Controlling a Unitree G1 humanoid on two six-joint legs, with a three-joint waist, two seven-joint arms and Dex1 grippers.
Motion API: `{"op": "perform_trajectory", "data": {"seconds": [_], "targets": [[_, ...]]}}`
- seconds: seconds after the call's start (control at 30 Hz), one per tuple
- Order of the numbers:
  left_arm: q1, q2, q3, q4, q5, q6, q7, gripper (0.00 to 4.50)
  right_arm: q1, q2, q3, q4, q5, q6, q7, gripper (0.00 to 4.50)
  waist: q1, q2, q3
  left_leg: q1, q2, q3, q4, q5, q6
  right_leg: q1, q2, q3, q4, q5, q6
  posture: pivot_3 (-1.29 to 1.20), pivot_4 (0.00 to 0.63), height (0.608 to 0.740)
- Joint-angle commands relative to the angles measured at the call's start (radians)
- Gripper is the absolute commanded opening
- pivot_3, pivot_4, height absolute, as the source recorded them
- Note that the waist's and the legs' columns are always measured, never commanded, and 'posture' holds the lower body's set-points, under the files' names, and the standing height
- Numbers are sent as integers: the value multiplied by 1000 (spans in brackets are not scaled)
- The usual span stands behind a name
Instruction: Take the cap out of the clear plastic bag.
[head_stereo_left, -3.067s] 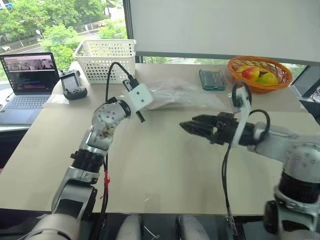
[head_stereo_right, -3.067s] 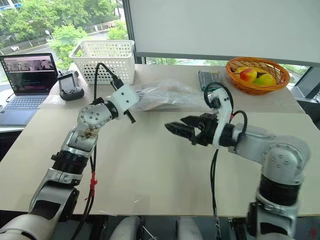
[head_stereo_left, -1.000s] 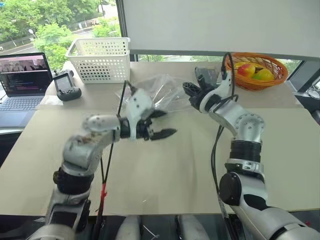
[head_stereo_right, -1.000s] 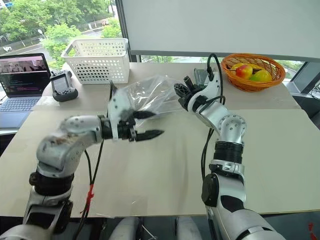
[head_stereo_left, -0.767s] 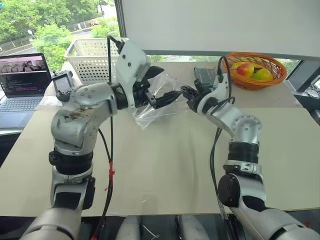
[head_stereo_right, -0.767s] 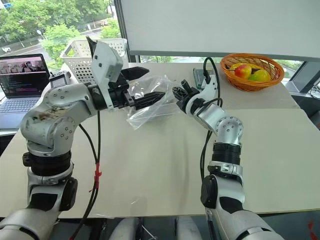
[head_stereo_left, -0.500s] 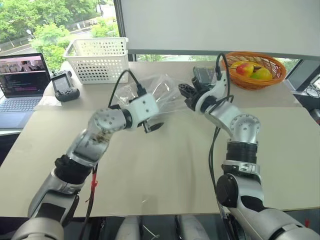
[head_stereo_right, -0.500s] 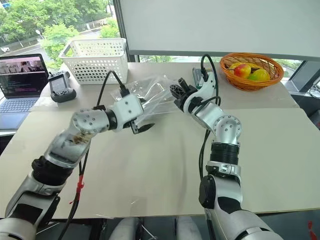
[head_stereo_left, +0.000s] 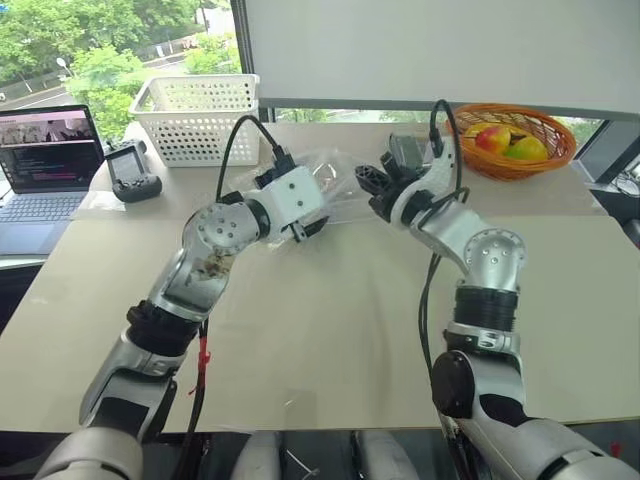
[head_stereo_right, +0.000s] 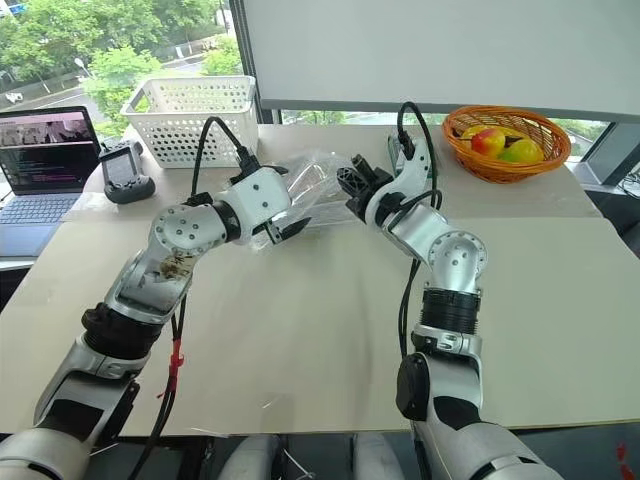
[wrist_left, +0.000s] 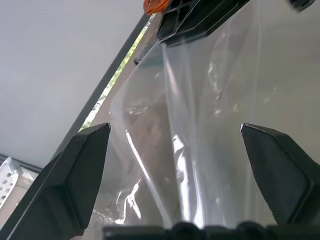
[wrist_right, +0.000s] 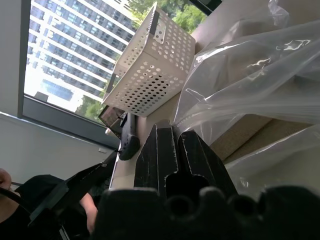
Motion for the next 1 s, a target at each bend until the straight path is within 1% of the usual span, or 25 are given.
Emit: {"op": "perform_trajectory", "data": {"seconds": [0.03,0.23,0.43,0.6,0.67,0.77,0.87,1.0], "targets": [[11,31,-14,33,82,-103,37,4488,-11,4,-14,-78,60,16,-17,0,0,0,0,0,0,0,0,0,0,0,0,0,0,0,0,0,150,740],[39,23,3,107,122,-174,72,4488,-3,-2,-25,-140,133,36,-71,0,3,0,0,0,0,0,0,0,0,0,0,0,0,0,0,0,150,740],[-3,-34,65,131,76,-151,99,4488,51,-22,-16,-169,152,42,-96,0,6,0,0,-1,0,0,0,0,0,0,-1,0,0,0,0,0,150,740],[-26,-79,106,86,13,-99,61,4488,91,-35,5,-178,143,43,-96,0,1,0,0,-1,0,0,0,0,0,0,-1,0,0,0,0,0,150,740],[-33,-81,109,75,12,-87,53,4488,102,-40,16,-176,136,41,-93,0,0,0,0,0,0,0,0,0,0,0,-1,0,0,0,0,0,150,740],[-37,-78,111,71,14,-77,48,3712,113,-45,26,-173,130,39,-92,0,-1,0,0,0,0,0,0,0,0,0,0,0,0,0,0,0,150,740],[-23,-60,102,87,35,-96,50,2509,116,-46,29,-177,136,37,-97,0,0,0,0,0,0,0,0,0,0,0,0,0,0,0,0,0,150,740],[-13,-56,95,96,42,-105,53,1143,117,-53,30,-189,152,38,-107,0,3,0,0,0,0,0,0,0,0,0,0,0,0,0,0,0,150,740]]}}
